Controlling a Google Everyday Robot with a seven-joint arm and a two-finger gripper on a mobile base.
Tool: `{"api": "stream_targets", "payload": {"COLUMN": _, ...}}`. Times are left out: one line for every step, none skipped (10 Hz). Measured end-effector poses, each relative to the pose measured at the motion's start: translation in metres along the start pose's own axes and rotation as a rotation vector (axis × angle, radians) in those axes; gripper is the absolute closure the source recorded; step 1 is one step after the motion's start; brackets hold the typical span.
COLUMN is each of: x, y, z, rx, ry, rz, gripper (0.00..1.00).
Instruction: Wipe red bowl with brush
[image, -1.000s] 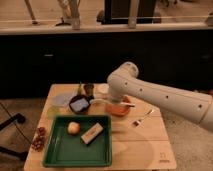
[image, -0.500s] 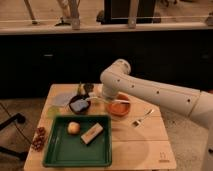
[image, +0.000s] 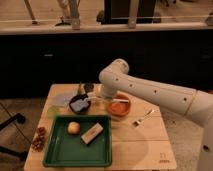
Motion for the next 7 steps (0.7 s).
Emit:
{"api": "stream_targets", "payload": {"x": 0.014, "y": -0.003, "z": 0.000, "rx": -0.003, "ry": -0.002, "rz": 0.002, "gripper": 1.00}}
{"api": "stream_targets", "payload": {"x": 0.031, "y": -0.006, "z": 0.000, "rx": -0.004, "ry": 0.000, "rz": 0.006, "gripper": 1.00}}
{"api": "stream_targets", "payload": {"x": 0.050, "y": -0.011, "z": 0.000, "rx": -0.002, "ry": 0.006, "rz": 0.017, "gripper": 1.00}}
{"api": "stream_targets", "payload": {"x": 0.059, "y": -0.014, "z": 0.000, "rx": -0.001, "ry": 0.013, "rz": 0.020, "gripper": 1.00}}
{"api": "stream_targets", "payload": {"x": 0.063, "y": -0.016, "z": 0.003, "rx": -0.005, "ry": 0.022, "rz": 0.025, "gripper": 1.00}}
{"api": "stream_targets", "payload": {"x": 0.068, "y": -0.018, "z": 0.007, "rx": -0.011, "ry": 0.038, "rz": 0.029, "gripper": 1.00}}
{"api": "stream_targets", "payload": {"x": 0.072, "y": -0.021, "z": 0.012, "rx": -0.019, "ry": 0.067, "rz": 0.035, "gripper": 1.00}}
